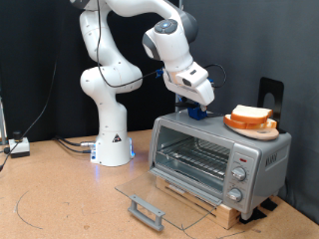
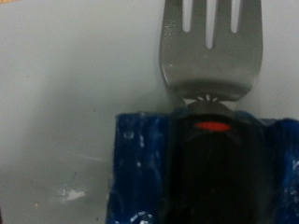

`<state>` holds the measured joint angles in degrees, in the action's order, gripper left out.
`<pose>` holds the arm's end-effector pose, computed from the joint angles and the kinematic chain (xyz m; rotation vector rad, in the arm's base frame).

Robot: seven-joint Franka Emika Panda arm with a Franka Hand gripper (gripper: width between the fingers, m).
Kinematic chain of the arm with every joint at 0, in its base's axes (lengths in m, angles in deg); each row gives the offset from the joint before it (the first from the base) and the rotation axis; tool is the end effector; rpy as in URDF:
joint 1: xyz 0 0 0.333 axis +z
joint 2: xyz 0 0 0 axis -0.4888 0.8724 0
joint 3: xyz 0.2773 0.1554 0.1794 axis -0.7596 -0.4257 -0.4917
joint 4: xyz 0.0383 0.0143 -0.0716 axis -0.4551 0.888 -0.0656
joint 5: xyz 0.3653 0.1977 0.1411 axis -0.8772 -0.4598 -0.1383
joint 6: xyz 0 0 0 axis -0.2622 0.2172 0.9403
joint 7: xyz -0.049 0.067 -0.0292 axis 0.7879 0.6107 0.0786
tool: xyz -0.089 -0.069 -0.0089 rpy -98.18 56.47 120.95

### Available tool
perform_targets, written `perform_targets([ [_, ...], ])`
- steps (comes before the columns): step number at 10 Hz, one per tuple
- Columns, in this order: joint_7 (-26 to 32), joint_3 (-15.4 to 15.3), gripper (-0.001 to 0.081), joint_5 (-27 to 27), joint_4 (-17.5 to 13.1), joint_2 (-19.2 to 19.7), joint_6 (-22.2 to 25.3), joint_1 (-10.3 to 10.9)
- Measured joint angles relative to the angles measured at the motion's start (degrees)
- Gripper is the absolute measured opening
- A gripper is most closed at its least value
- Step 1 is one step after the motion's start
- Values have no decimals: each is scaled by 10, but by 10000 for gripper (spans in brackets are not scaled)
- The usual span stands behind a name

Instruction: Make a piece of toast with the oven

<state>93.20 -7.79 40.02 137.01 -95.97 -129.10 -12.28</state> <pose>0.3134 0.1508 0.3994 -2.3247 -1.2637 -0.1122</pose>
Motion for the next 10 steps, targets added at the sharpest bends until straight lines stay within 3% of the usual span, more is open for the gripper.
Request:
perform_targets([
  [4,29,-3,809,-28,4,15,-28,4],
  [10,43,-8,809,-40,4,21,-30,16],
])
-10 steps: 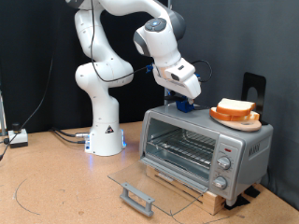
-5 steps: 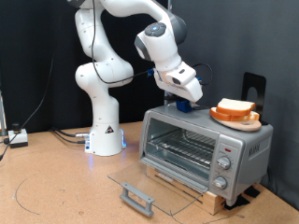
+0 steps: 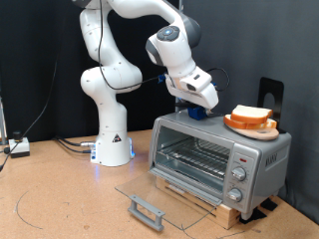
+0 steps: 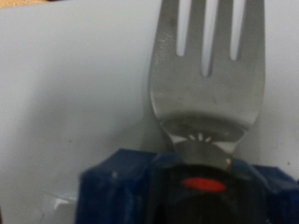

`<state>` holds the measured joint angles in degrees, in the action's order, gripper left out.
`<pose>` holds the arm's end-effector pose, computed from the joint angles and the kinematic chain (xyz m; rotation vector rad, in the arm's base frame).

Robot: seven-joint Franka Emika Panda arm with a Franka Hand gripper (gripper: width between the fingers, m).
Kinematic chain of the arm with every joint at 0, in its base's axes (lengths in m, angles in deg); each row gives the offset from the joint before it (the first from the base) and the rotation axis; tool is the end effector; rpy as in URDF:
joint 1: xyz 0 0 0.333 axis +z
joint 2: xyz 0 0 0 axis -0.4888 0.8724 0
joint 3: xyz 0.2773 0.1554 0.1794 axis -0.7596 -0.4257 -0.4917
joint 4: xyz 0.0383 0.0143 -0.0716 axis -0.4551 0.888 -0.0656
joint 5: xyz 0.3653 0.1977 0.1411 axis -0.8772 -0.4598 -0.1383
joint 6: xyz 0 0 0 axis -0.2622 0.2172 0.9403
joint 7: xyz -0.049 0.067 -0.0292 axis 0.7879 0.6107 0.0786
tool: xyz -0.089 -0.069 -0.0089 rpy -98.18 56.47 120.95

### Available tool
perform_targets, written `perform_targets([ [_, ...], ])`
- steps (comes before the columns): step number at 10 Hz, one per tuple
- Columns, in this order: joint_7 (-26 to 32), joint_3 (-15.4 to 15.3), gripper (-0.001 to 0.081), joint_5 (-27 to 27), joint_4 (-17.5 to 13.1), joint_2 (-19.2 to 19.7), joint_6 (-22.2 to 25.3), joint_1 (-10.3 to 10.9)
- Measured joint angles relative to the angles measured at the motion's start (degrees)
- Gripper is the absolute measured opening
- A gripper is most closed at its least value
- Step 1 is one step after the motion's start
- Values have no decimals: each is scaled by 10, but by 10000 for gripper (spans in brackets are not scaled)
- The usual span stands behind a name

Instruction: Make a piece of toast with the oven

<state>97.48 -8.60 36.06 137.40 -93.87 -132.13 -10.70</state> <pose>0.3141 0.1648 0.3878 -2.2672 -1.3061 -0.1524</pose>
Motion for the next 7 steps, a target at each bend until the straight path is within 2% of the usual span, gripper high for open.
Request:
perform_targets([
  [2,-1,-1,809,-4,0,0,0,0],
  [3,-2,-1,694,-4,0,0,-1,0],
  [4,-3,-1,694,-4,0,0,-2,0],
  [5,-7,-1,512,-4,0,1,-6,-1],
  [6,-10,-1,479,-4,0,1,-8,-2],
  [7,-12,-1,479,-3,0,1,-8,-5],
])
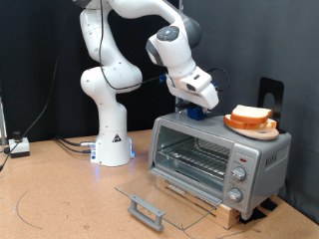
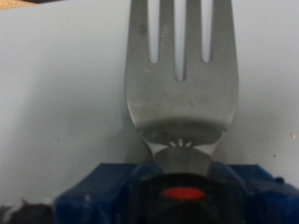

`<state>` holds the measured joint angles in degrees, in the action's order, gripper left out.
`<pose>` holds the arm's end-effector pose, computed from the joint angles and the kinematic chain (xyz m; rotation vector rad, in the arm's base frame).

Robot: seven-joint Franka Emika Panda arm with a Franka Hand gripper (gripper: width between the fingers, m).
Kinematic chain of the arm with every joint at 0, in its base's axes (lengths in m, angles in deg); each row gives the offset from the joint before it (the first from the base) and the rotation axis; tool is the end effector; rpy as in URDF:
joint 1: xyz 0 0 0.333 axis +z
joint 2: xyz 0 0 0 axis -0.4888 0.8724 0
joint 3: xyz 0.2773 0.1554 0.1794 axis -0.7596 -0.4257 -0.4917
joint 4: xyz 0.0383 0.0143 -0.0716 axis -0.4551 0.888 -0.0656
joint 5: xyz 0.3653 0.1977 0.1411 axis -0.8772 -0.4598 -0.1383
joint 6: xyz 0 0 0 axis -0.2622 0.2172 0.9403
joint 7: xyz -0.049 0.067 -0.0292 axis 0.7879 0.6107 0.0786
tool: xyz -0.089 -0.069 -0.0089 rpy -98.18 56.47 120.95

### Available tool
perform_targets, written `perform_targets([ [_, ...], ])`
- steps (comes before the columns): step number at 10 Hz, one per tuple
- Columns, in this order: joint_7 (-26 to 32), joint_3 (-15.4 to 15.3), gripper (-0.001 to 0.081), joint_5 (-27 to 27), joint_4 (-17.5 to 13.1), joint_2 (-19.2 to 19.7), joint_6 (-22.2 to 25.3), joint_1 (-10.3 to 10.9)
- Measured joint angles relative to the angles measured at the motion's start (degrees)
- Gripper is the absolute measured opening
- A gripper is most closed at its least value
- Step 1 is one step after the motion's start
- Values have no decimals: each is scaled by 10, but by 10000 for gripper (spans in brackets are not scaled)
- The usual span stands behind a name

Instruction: Make a piece of toast with the oven

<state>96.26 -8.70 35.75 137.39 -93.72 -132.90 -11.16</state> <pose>0.3171 0.1625 0.3878 -2.2913 -1.2668 -0.1612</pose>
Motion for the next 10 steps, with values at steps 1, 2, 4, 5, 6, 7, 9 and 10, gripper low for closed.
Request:
perform_targets([
  [1,0,0,479,1,0,0,0,-2],
  [2,0,0,479,1,0,0,0,-4],
  [4,0,0,479,1,0,0,0,-6],
  [5,0,0,479,2,0,0,0,-7],
  [6,0,0,479,2,0,1,0,-7],
  [7,0,0,495,2,0,4,0,-7],
  [9,0,0,649,3,0,6,0,-7],
  [10,0,0,774,3,0,6,0,-7],
])
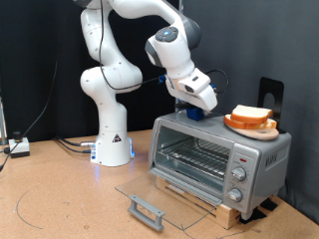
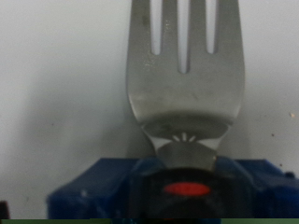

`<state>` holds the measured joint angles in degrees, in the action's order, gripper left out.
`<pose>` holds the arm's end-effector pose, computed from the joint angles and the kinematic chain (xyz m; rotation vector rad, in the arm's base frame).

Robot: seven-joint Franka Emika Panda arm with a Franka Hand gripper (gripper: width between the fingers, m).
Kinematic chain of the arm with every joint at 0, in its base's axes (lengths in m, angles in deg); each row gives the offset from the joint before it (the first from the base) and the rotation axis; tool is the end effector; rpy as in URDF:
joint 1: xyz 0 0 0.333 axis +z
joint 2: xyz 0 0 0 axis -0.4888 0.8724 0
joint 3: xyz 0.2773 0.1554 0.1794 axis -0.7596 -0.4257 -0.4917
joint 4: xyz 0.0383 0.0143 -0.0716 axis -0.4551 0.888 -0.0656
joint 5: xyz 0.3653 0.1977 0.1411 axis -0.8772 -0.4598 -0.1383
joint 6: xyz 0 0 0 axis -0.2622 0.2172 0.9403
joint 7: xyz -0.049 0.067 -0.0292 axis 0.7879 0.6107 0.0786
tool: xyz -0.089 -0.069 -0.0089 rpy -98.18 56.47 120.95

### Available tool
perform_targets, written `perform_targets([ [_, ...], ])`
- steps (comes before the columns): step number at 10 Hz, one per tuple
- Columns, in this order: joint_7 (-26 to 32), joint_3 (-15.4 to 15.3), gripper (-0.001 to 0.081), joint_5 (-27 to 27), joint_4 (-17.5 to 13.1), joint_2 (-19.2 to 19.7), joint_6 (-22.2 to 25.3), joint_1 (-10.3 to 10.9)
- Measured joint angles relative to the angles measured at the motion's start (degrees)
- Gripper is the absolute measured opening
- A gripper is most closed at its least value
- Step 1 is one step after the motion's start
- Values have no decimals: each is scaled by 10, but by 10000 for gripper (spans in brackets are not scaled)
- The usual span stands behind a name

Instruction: Make a piece of toast with the oven

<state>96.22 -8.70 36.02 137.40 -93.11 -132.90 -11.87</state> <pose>0.3195 0.1585 0.3839 -2.3022 -1.2530 -0.1497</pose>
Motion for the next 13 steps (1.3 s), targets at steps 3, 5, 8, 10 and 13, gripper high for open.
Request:
perform_targets([
  [3,0,0,806,0,0,3,0,0],
  [5,1,0,806,3,0,6,0,0],
  [8,5,0,809,3,0,6,0,0],
  [10,7,0,809,3,0,6,0,0],
  [13,7,0,694,3,0,6,0,0],
])
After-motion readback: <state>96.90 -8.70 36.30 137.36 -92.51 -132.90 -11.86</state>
